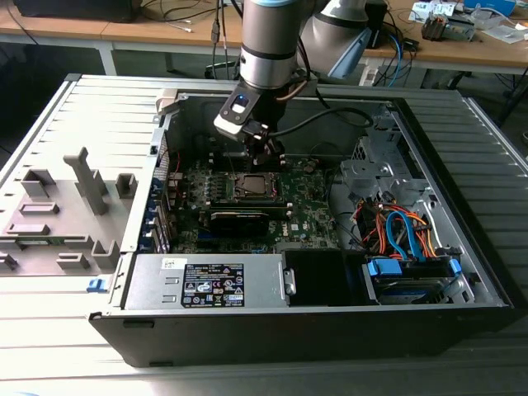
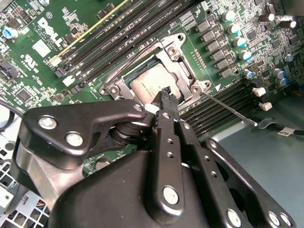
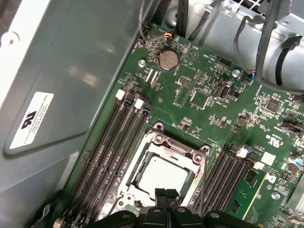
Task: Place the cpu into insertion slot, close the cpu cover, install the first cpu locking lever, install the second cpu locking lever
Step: 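Install the first cpu locking lever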
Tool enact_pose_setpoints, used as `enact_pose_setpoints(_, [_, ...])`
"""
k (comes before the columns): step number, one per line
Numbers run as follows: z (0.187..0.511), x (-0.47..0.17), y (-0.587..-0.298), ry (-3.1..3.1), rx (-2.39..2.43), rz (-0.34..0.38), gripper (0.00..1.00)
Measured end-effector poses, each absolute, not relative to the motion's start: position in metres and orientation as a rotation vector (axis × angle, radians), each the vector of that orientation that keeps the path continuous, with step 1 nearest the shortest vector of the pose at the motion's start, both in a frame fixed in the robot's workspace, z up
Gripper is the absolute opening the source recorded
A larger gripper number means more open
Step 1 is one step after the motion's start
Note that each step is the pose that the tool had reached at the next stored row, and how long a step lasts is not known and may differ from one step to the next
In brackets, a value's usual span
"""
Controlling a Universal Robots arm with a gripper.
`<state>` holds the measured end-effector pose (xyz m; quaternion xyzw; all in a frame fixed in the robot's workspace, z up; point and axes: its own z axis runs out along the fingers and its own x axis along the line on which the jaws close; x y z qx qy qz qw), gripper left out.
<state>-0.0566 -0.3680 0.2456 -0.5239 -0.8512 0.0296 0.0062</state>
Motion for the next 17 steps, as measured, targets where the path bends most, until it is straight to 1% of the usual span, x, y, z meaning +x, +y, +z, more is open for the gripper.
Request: enact_pose_setpoints(17, [0.2456, -0.0566, -0.3681, -2.701, -1.58, 0.093, 0.11])
